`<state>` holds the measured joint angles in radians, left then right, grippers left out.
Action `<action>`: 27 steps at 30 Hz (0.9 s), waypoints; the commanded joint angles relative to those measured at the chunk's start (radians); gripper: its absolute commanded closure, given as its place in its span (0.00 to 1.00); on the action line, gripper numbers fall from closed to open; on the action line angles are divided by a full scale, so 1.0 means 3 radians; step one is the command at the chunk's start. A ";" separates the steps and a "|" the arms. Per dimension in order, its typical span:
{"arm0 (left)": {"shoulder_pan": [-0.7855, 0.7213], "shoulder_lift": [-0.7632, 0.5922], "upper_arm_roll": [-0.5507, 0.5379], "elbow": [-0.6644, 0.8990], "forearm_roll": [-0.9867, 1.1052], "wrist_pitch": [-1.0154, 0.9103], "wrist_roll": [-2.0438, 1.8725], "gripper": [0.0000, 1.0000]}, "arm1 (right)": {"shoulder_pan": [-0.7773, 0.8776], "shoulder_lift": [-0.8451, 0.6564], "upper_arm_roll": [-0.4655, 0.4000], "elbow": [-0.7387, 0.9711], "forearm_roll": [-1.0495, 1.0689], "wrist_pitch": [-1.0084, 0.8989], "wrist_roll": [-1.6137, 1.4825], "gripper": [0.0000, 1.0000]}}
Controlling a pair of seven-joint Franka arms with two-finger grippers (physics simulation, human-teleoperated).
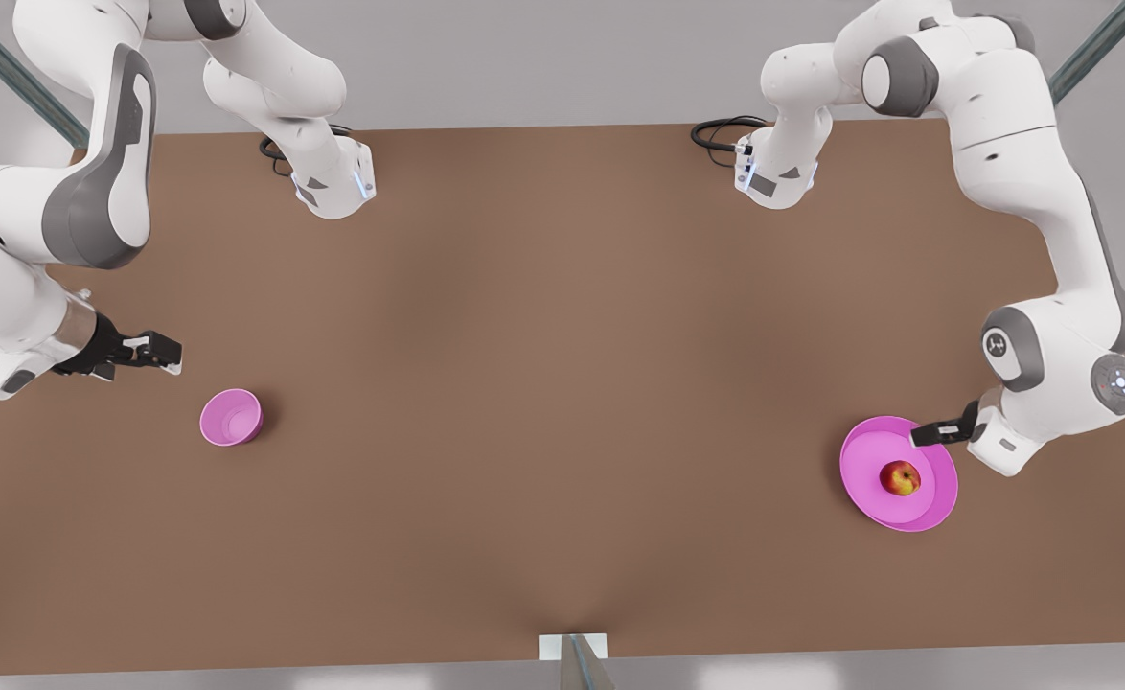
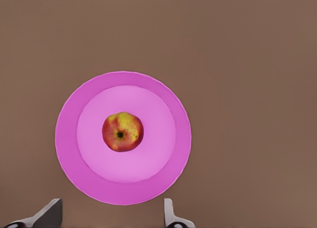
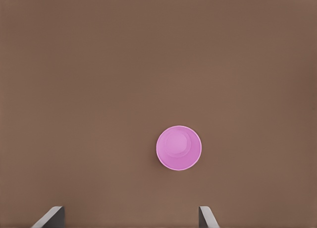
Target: Use the left arm to pick up the apple from the plate, transfer it to the gripper of the right arm, and then use the right arm to place it into the bowl
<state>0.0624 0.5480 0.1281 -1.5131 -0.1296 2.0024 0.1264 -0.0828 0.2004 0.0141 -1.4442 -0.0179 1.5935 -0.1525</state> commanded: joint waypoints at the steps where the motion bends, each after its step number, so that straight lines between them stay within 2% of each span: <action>1: 0.0017 0.0045 0.0002 -0.0126 -0.0028 0.0765 0.0453 0.00 | 0.0000 -0.0003 -0.0001 0.0002 0.0003 0.0006 -0.0100 0.00; 4: 0.0002 0.0172 -0.0003 -0.0223 -0.0044 0.1056 0.0443 0.00 | 0.0000 -0.0003 -0.0001 0.0002 0.0003 0.0006 -0.0100 0.00; 27: 0.0002 0.0827 -0.0008 -0.0157 -0.0171 0.1374 0.0412 0.00 | -0.0041 0.0017 -0.0001 0.0002 0.0003 0.0006 -0.0151 0.00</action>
<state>0.0629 0.7948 0.1267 -1.5611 -0.1799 2.3896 0.2295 -0.0957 0.2065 0.0137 -1.4440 -0.0176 1.5959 -0.1841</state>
